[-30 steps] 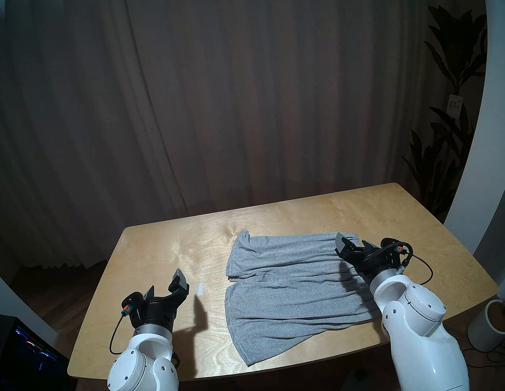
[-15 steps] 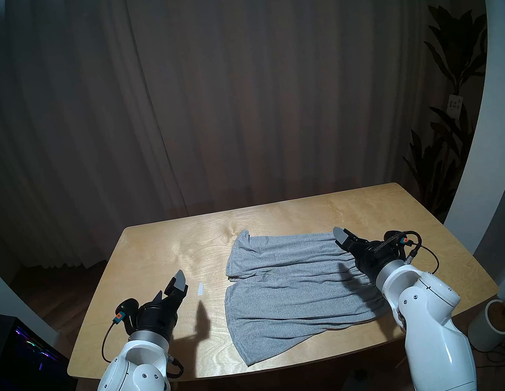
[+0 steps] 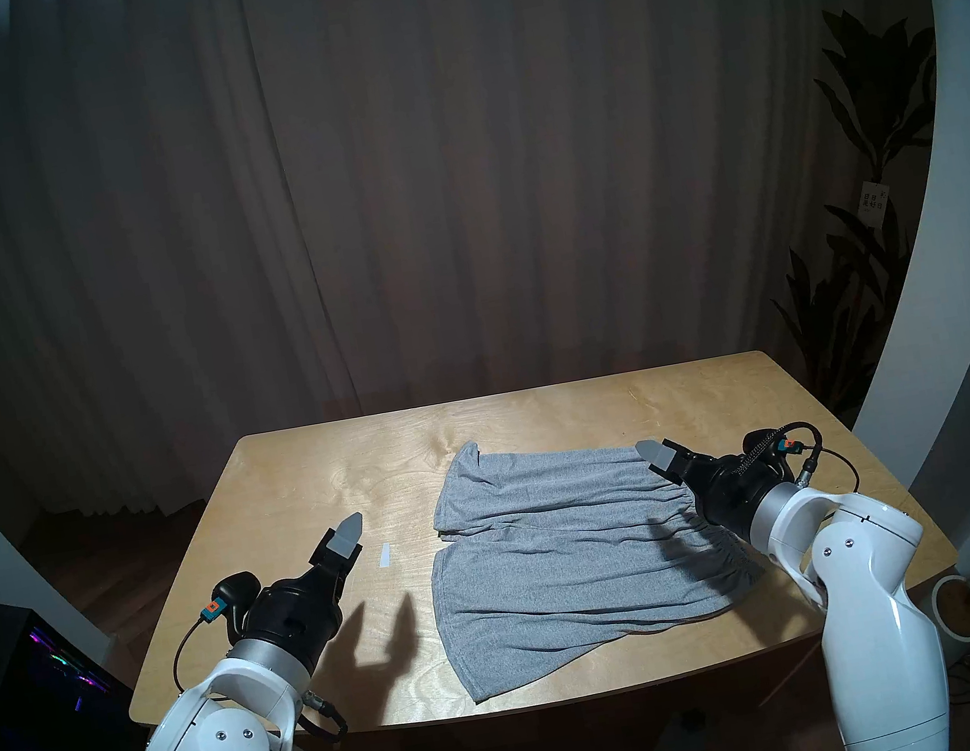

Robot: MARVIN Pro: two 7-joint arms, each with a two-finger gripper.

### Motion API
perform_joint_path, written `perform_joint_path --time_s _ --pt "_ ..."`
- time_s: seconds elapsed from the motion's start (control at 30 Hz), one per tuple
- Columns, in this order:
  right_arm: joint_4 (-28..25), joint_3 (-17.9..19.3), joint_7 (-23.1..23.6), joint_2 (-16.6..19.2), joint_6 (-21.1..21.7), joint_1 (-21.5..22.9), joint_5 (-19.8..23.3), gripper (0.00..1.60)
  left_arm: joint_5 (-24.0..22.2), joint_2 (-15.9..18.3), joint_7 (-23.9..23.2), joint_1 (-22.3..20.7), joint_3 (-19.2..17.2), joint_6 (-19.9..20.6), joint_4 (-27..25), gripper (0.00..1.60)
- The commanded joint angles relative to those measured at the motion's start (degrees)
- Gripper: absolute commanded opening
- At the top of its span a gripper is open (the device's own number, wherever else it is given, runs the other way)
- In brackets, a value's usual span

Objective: Fold the pants in half lengthwise, then in half again, and set them down flat

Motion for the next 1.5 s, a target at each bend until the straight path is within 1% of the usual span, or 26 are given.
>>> perform_joint_path --time_s 0.0,0.03,0.07,0.17,0.2,0.23,0.27,0.33,0.53,0.57,0.6,0.67,0.83,0.87,0.97,1.03,1.07,1.13,1.2,1.27,1.4,1.43,1.47 --pt "-1.46 2.24 -0.99 -4.34 5.85 1.68 7.71 1.6 -2.31 0.61 0.42 -1.76 -0.85 3.15 0.24 1.6" --pt "-1.25 2.32 -0.39 -4.82 6.33 1.6 9.89 1.6 -2.35 0.22 0.53 -1.85 -0.86 3.19 0.66 1.6" --pt "-1.04 2.36 -0.1 -4.16 6.44 1.39 10.52 1.6 -2.25 0.07 0.7 -1.77 -0.85 3.17 0.84 1.6" --pt "-1.25 3.85 -0.3 -4.81 7.84 1.33 13.86 1.6 -2.85 -0.39 1.16 -2.18 -1.24 3.47 1.64 1.6" --pt "-1.25 3.85 -0.3 -4.81 7.84 1.33 13.86 1.6 -2.85 -0.39 1.16 -2.18 -1.24 3.47 1.64 1.6" --pt "-1.36 4.25 -0.27 -4.57 8.15 0.92 14.74 1.6 -3.06 -0.72 1.51 -2.19 -1.47 3.53 2.02 1.6" --pt "-1.54 5.1 -0.5 -5.38 8.48 0.23 16.6 1.6 -3.23 -0.74 1.87 -2.31 -1.75 3.84 2.52 1.6" --pt "-1.24 6.22 -0.88 -6.07 8.48 -0.81 18.52 1.6 -3.55 -1.03 2.34 -2.27 -2.0 4.28 3.18 1.6" --pt "-0.73 9.79 -2.33 -8.05 8.48 -3.68 23.13 1.6 -3.98 -0.94 3.63 -1.76 -2.84 6.0 4.88 1.6" --pt "-0.73 9.79 -2.33 -8.05 8.48 -3.68 23.13 1.6 -3.98 -0.94 3.63 -1.76 -2.84 6.0 4.88 1.6" --pt "-0.68 11.01 -2.95 -8.6 8.48 -4.19 24.54 1.6 -4.0 -0.75 4.03 -1.61 -3.05 6.6 5.12 1.6" --pt "-1.05 12.27 -3.8 -8.98 8.48 -4.62 25.87 1.6 -4.27 -0.84 4.38 -1.48 -3.4 7.14 5.29 1.6" --pt "-1.52 15.14 -5.54 -9.65 8.48 -5.48 28.77 1.6 -4.88 -0.93 5.1 -0.77 -4.45 8.53 4.8 1.6" --pt "-1.52 15.14 -5.54 -9.65 8.48 -5.48 28.77 1.6 -4.88 -0.93 5.1 -0.77 -4.45 8.53 4.8 1.6" --pt "-1.78 17.15 -7.5 -10.22 8.48 -6.66 30.87 1.6 -5.38 -1.03 5.64 0.32 -5.5 9.82 4.19 1.6" --pt "-1.71 17.64 -8.05 -10.49 8.48 -6.99 31.48 1.6 -5.62 -1.29 5.75 0.56 -5.75 10.07 4.12 1.6" --pt "-1.74 18.47 -9.01 -11.03 8.48 -7.5 32.68 1.6 -5.88 -1.7 6.05 0.9 -6.02 10.43 4.01 1.6" --pt "-1.74 18.77 -9.36 -11.24 8.48 -7.71 33.24 1.6 -6.07 -1.96 6.11 0.92 -6.03 10.56 4.01 1.6" --pt "-1.9 19.47 -10.45 -11.69 8.48 -8.14 34.64 1.6 -6.59 -2.68 6.21 0.75 -5.96 10.73 3.76 1.6" --pt "-2.15 19.98 -11.75 -11.99 8.48 -8.52 36.54 1.6 -7.24 -3.53 6.21 0.44 -5.1 11.13 3.27 1.6" --pt "-2.33 20.4 -13.18 -12.39 8.48 -8.81 38.45 1.6 -7.79 -3.76 6.16 0.53 -4.07 11.73 2.53 1.6" --pt "-2.42 20.6 -14.19 -12.48 8.48 -9.08 39.77 1.6 -7.95 -3.69 6.37 0.98 -3.49 12.19 2.36 1.6" --pt "-2.42 20.6 -14.19 -12.48 8.48 -9.08 39.77 1.6 -7.95 -3.69 6.37 0.98 -3.49 12.19 2.36 1.6"
